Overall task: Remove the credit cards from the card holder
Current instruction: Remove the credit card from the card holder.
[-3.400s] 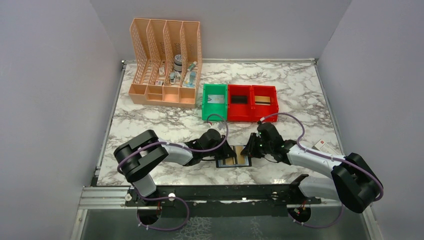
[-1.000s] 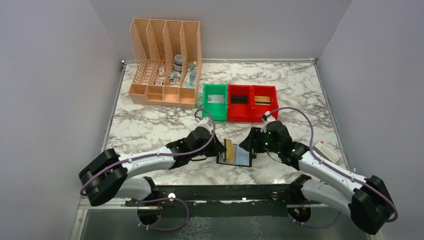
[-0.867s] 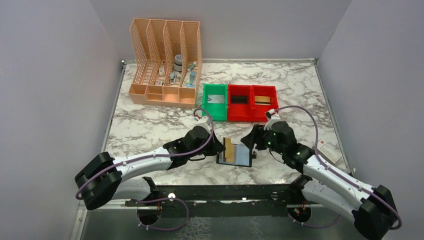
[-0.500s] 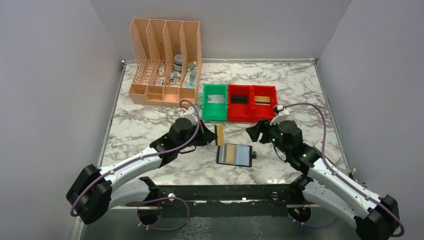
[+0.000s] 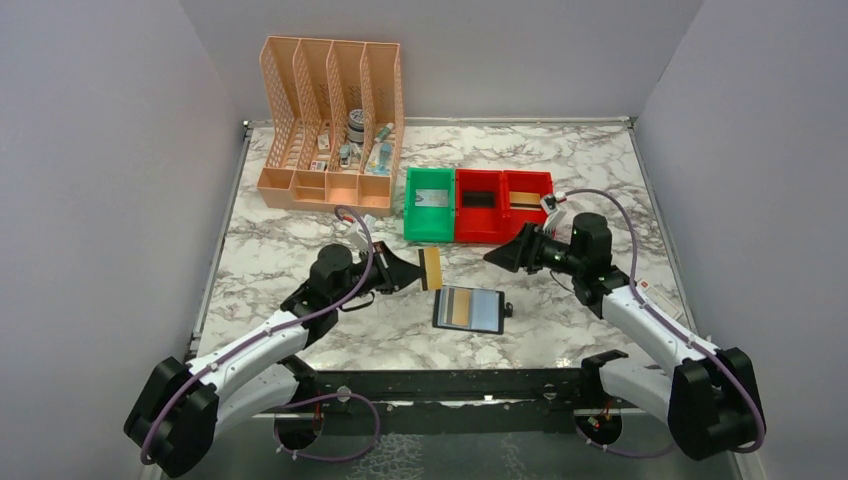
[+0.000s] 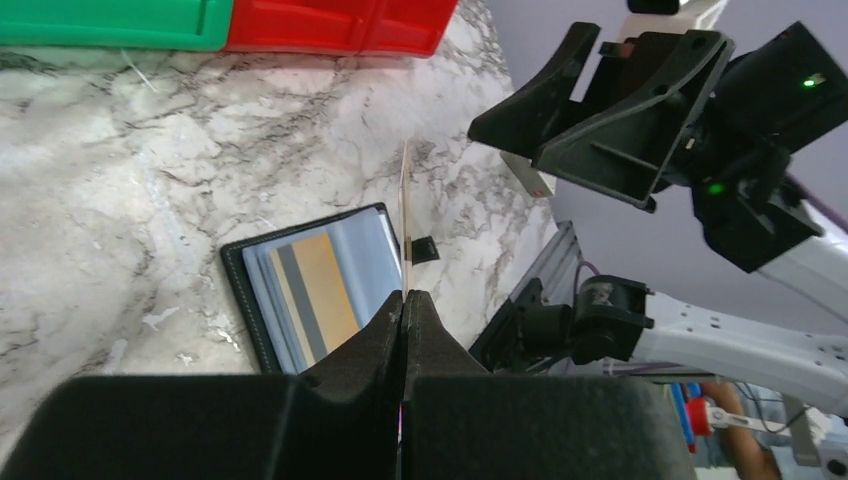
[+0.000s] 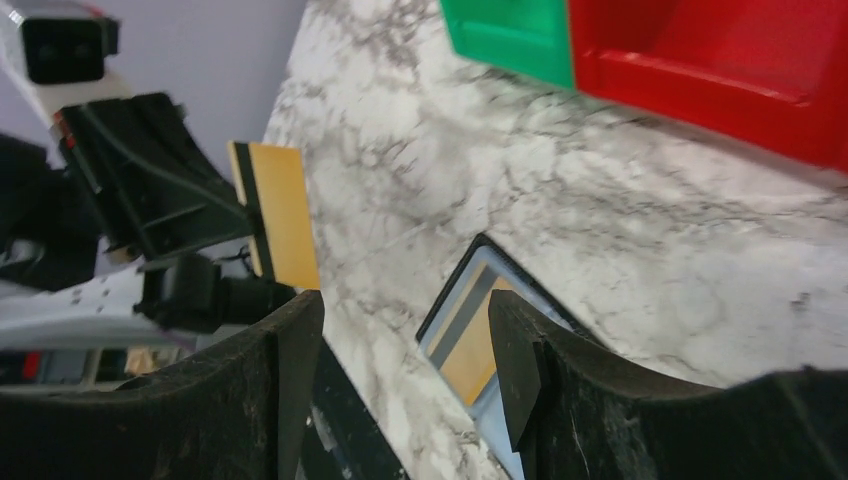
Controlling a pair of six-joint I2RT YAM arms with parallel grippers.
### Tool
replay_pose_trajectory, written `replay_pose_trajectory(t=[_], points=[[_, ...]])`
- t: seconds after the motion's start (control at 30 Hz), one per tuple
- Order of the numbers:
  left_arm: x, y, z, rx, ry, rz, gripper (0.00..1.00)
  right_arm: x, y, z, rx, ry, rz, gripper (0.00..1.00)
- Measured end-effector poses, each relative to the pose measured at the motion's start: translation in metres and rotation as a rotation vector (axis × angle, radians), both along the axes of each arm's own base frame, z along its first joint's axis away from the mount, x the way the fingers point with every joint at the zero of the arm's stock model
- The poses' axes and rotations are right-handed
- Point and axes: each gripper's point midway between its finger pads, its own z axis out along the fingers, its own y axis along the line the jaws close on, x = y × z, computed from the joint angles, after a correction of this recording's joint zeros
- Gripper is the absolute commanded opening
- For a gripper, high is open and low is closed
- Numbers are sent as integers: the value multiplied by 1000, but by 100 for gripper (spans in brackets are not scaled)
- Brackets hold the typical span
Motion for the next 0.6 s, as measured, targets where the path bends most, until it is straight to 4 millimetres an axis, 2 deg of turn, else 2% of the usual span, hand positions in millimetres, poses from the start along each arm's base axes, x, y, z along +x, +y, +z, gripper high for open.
replay_pose_trajectory(t=[0.27, 0.6], points=[[-13, -13, 11, -131, 17, -78, 0, -42, 22, 2, 180, 33, 220, 65], [-17, -29, 28, -247, 21, -174, 0, -53, 37, 15, 246, 24, 331, 62]])
